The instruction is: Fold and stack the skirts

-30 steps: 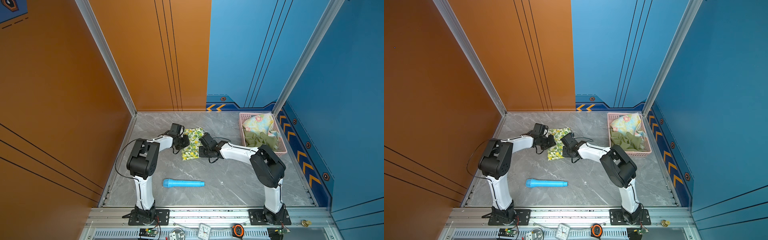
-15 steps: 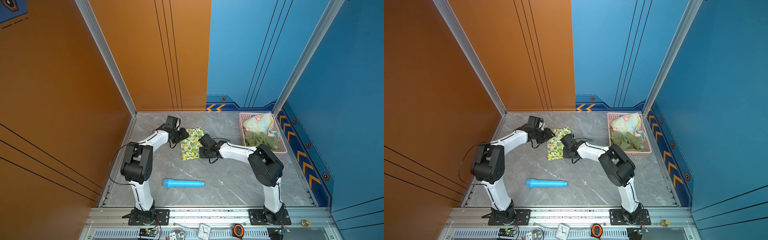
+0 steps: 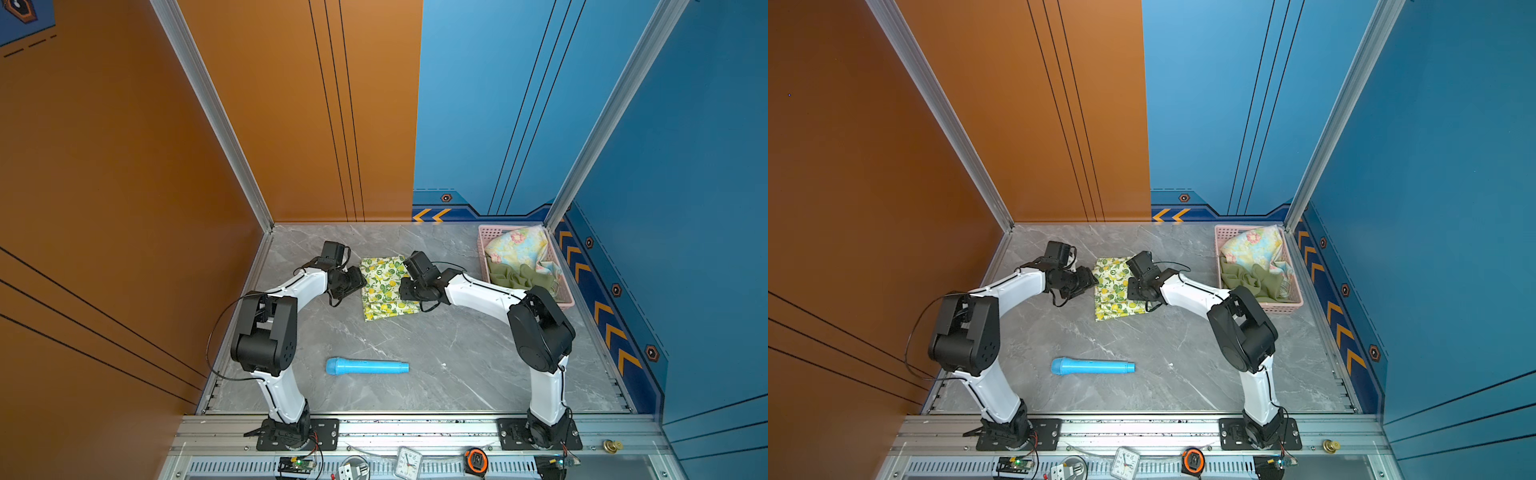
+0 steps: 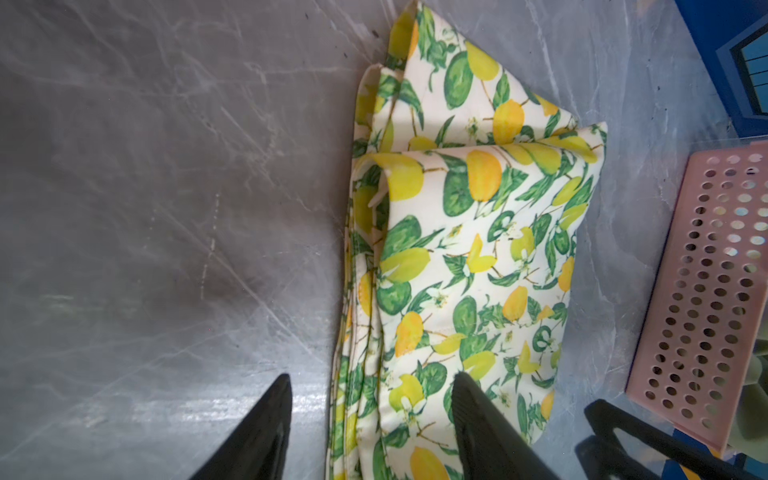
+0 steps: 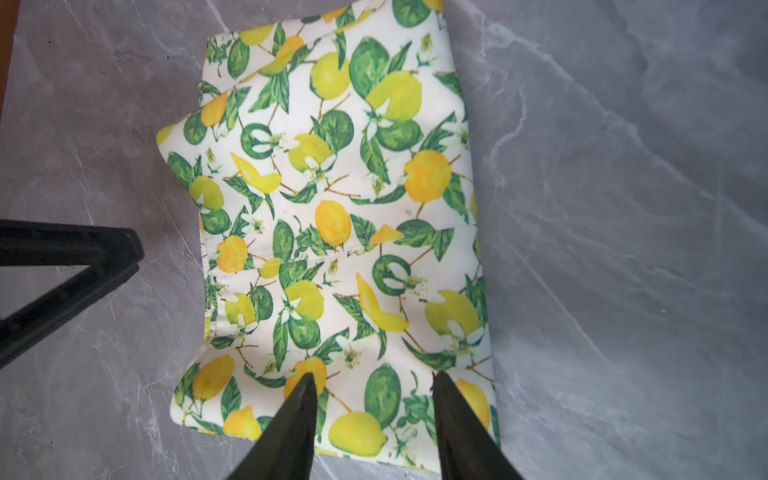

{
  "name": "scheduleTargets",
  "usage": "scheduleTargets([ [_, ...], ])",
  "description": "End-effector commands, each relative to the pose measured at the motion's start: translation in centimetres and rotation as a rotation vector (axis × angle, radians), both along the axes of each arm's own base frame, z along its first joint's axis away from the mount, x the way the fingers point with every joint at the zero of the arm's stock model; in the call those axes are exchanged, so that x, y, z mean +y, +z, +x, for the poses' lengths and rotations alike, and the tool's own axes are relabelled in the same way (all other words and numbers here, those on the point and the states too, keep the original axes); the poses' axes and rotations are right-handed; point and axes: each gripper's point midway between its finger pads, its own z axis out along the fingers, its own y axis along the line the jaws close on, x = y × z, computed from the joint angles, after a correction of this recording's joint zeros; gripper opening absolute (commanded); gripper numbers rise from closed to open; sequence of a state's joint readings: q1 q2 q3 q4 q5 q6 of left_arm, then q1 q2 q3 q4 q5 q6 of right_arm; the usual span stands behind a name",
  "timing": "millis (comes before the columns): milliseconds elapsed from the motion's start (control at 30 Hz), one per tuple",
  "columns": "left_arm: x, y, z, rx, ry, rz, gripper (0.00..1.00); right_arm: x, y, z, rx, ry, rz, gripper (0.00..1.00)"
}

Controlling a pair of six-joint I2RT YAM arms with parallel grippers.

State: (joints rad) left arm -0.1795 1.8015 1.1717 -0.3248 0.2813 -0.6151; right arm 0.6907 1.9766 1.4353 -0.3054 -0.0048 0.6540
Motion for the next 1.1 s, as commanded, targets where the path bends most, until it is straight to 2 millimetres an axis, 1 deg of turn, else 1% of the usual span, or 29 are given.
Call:
scheduleTargets([
  [0, -0.8, -1.4, -0.4, 0.023, -0.047, 0.005, 0.62, -1.0, 1.4, 1.3, -0.002, -0.03, 0.034, 0.5],
  [167, -1.5, -2.5, -0.3, 0.046, -0.06, 0.01, 0.61, -1.5, 0.4, 2.9, 0.018, -0.06, 0.053, 0.51],
  [333, -2.0, -3.5, -0.3, 0.064, -0.073, 0.018, 0.57, -1.4, -0.5, 4.2, 0.041, -0.075, 0.079, 0.52],
  [367, -2.0, -3.6, -0.3, 0.066, -0.075, 0.019, 0.55, -1.4, -1.0, 4.4, 0.047, -0.078, 0.078, 0.51],
  [400, -2.0, -3.8, -0.4, 0.07, -0.076, 0.022, 0.54, -1.3, -1.8, 4.5, 0.058, -0.078, 0.074, 0.52],
  [667, -2.6, -4.8, -0.8, 0.086, -0.097, 0.043, 0.49, -0.9, -4.4, 4.8, 0.091, -0.09, 0.09, 0.5],
  [767, -2.9, -5.3, -1.0, 0.098, -0.104, 0.046, 0.47, -0.4, -5.7, 4.8, 0.104, -0.091, 0.107, 0.48],
  [900, -3.0, -6.0, -0.9, 0.114, -0.102, 0.048, 0.45, 0.8, -6.9, 4.8, 0.126, -0.084, 0.142, 0.44],
  [1067, -2.9, -6.5, -0.3, 0.116, -0.091, 0.05, 0.33, 2.0, -7.5, 5.0, 0.142, -0.076, 0.163, 0.43],
])
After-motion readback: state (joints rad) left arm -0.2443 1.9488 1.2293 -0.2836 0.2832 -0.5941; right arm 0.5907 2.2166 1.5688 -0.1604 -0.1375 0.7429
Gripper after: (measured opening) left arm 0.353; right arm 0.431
